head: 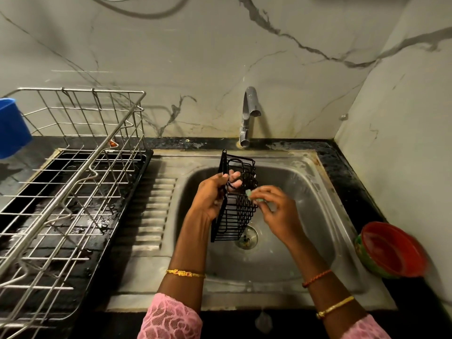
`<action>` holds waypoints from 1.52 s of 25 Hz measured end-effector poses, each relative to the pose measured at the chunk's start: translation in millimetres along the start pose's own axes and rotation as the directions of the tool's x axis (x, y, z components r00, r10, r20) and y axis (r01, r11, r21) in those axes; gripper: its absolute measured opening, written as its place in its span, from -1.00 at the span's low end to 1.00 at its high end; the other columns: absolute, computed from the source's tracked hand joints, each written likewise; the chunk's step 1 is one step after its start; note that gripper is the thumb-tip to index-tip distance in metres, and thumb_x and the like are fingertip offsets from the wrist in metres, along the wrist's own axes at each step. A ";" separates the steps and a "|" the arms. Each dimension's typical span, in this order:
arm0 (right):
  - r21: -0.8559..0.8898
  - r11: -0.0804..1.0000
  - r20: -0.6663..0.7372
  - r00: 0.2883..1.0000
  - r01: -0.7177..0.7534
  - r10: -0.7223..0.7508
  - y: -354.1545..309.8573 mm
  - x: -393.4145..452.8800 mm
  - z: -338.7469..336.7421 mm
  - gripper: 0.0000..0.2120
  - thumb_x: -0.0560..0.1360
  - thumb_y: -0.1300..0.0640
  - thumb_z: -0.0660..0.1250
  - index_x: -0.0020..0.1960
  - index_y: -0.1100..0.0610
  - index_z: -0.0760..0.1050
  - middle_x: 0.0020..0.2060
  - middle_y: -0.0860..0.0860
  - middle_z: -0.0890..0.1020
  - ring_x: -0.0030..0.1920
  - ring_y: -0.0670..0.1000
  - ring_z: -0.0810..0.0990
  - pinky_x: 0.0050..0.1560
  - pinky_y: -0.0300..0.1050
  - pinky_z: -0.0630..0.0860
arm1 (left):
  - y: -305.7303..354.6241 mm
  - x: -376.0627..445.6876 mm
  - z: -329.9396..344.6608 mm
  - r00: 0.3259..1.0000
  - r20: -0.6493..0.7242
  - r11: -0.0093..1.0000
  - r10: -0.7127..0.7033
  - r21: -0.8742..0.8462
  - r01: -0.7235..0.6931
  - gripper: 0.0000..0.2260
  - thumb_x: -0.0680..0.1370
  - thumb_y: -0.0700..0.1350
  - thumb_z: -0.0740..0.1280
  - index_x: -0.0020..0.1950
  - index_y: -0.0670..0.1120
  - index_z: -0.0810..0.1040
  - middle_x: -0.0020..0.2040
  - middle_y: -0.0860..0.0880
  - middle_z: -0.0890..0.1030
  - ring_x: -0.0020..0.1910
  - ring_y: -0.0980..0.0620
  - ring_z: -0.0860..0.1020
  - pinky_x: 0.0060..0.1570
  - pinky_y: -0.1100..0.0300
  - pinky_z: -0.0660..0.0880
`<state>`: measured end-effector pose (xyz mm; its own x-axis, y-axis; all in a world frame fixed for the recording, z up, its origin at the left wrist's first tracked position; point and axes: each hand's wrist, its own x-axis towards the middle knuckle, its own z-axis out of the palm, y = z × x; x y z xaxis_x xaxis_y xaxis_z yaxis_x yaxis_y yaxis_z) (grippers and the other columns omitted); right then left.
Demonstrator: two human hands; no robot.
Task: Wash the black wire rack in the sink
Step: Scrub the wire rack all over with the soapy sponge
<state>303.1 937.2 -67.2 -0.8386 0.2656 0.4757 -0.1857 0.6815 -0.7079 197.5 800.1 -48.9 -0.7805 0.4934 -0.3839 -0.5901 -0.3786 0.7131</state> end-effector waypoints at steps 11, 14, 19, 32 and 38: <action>-0.002 1.000 -0.077 0.997 0.031 -0.031 -2.3 4.9 15.6 -0.71 0.36 0.49 0.33 -0.06 0.18 0.65 -0.08 0.02 0.63 0.03 -0.07 0.53 0.13 -0.35 0.43 | -2.8 5.6 1.5 0.993 0.004 0.993 0.120 0.016 -0.120 -0.86 0.60 -0.20 0.20 0.08 -0.18 0.52 -0.21 -0.09 0.63 -0.13 -0.04 0.64 -0.15 0.00 0.60; 0.059 0.990 -0.148 0.980 -0.125 0.132 16.1 -0.3 -2.6 -0.74 0.38 0.44 0.39 -0.07 0.13 0.65 -0.10 -0.03 0.63 -0.01 -0.12 0.58 0.09 -0.20 0.53 | -3.7 5.9 0.8 0.990 -0.049 0.991 0.130 0.046 -0.128 -0.86 0.60 -0.20 0.23 0.04 -0.17 0.57 -0.20 -0.10 0.68 -0.11 -0.04 0.67 0.00 -0.14 0.55; 0.045 0.996 -0.120 0.990 0.081 -0.075 -24.3 -3.3 27.4 -0.79 0.43 0.40 0.35 0.02 0.22 0.63 -0.01 0.07 0.60 0.06 -0.03 0.55 0.14 -0.29 0.46 | -2.3 2.1 7.2 0.993 -0.005 0.991 0.121 -0.052 -0.121 -0.86 0.60 -0.21 0.22 -0.01 -0.18 0.57 -0.17 -0.12 0.68 -0.16 -0.04 0.66 -0.16 0.04 0.62; 0.033 0.999 -0.190 0.982 0.026 -0.019 -16.2 -8.4 30.9 -0.78 0.45 0.44 0.29 0.03 0.27 0.59 -0.01 0.10 0.59 0.04 -0.07 0.55 0.11 -0.29 0.48 | -2.7 3.4 4.5 0.979 -0.041 0.980 0.198 0.024 -0.197 -0.80 0.65 -0.15 0.14 0.04 -0.13 0.56 -0.40 0.06 0.55 -0.19 -0.02 0.68 -0.33 0.17 0.60; 0.100 0.987 -0.395 0.905 -0.129 0.158 7.7 -2.6 10.4 -0.78 0.44 0.43 0.32 0.03 0.24 0.59 -0.01 0.04 0.58 0.02 -0.38 0.47 0.04 -0.34 0.52 | -4.8 5.1 -4.7 0.953 -0.088 0.946 0.290 0.179 -0.271 -0.75 0.66 -0.18 0.11 0.03 -0.20 0.58 -0.47 0.03 0.38 -0.29 -0.04 0.63 -0.11 0.11 0.61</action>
<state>298.5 934.7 -79.3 -0.5863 0.6172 0.5247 -0.1267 0.5698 -0.8120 195.5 800.7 -57.1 -0.9330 0.2918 -0.2109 -0.3096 -0.3517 0.8834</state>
